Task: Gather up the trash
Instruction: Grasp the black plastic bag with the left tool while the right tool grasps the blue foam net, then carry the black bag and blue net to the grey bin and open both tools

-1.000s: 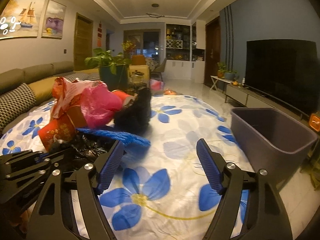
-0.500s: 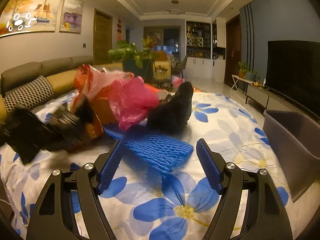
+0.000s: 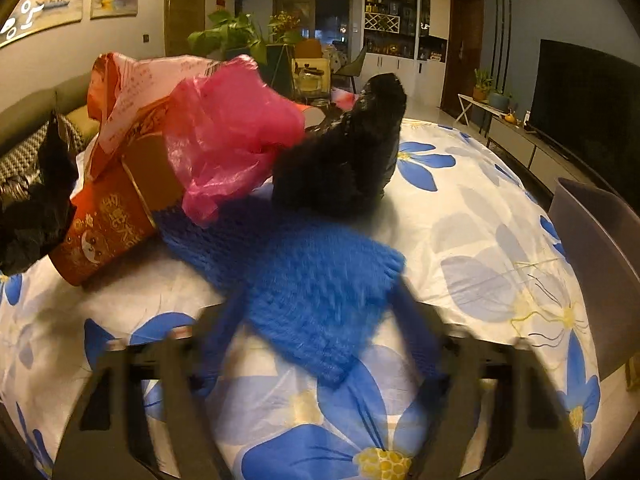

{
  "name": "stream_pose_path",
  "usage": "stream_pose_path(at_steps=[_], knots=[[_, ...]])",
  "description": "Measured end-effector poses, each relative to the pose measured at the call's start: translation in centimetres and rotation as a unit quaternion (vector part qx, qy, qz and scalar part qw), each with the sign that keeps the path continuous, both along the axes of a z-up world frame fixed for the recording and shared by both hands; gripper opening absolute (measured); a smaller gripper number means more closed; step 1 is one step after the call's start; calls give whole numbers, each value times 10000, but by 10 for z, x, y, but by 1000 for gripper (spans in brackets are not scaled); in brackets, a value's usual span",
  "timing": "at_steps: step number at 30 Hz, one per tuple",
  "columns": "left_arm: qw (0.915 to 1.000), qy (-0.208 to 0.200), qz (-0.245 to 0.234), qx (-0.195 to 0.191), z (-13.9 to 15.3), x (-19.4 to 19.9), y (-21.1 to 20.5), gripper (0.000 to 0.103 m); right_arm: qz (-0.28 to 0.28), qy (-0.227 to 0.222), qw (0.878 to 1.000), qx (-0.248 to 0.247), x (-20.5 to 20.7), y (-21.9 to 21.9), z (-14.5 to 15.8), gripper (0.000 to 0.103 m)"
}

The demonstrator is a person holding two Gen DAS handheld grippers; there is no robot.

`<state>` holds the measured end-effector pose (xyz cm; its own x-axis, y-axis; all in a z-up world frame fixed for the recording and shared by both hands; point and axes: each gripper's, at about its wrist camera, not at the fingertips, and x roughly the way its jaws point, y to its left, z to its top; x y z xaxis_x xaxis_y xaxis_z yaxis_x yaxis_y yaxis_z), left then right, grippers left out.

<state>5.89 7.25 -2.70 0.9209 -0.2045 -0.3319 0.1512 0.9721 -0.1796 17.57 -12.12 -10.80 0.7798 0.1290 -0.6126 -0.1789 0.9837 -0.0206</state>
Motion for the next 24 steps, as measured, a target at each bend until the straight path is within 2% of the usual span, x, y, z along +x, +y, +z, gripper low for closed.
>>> stream_pose_path(at_steps=[1,3,6,15,24], knots=[[10000,-3,-5,-5,1,0,0,7,18,31,10000,-17,1,1,-1,47],[10000,-13,-3,18,-1,-1,-3,7,91,92,9999,33,3,-1,-3,25],[10000,-32,-8,47,-2,0,-2,7,228,190,9993,235,1,-6,-5,10],[9998,-117,-118,107,3,-5,-11,7,252,-444,9978,421,-58,-34,25,8],[9974,-365,-568,268,19,-7,-53,7,-207,-1060,9932,442,-102,-77,67,8]])
